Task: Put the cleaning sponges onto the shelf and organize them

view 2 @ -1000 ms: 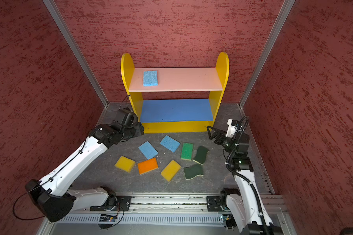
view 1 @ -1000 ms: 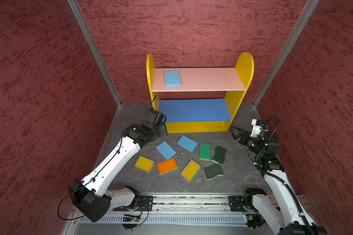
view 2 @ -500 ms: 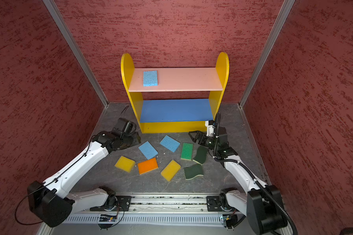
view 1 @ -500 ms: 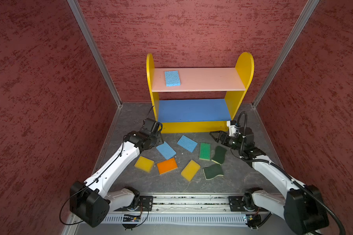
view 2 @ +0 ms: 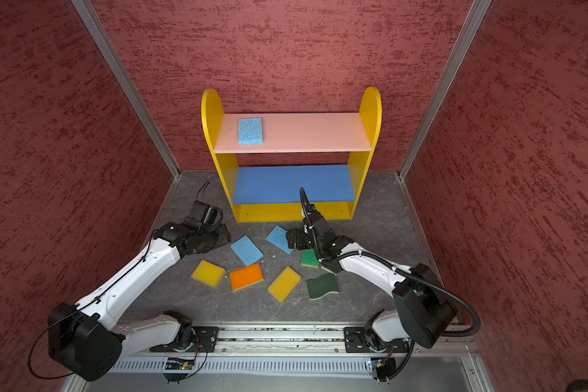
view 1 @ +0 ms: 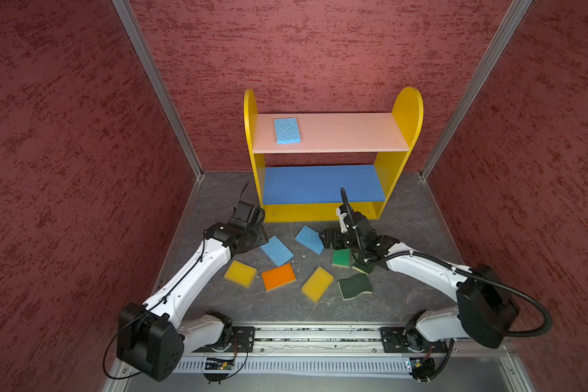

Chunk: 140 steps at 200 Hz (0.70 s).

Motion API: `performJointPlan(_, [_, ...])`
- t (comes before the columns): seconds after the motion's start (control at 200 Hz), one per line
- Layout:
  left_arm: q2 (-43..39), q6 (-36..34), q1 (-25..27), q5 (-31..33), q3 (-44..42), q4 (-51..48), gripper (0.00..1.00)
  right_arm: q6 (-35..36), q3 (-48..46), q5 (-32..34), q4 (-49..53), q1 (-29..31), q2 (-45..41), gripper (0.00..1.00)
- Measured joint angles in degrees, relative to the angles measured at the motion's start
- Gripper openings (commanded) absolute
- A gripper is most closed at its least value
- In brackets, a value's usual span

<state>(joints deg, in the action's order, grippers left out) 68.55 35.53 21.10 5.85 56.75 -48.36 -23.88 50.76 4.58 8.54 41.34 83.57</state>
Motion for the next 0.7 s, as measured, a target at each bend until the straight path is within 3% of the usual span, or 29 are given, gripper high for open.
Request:
performJointPlan(0.205, [0.11, 0.00, -0.59, 0.00, -0.09, 0.22, 0.60, 2.23, 5.77, 5.99, 3.65, 4.79, 5.03, 0.99])
performJointPlan(0.531, [3.06, 0.02, -1.51, -0.37, -0.20, 1.81, 0.60, 1.38, 2.23, 12.28, 1.73, 4.79, -4.61, 0.99])
performJointPlan(0.701, [5.27, 0.04, -1.55, -1.09, -0.20, 2.62, 0.60, 3.21, 6.23, 12.22, 3.93, 4.79, 1.27, 0.99])
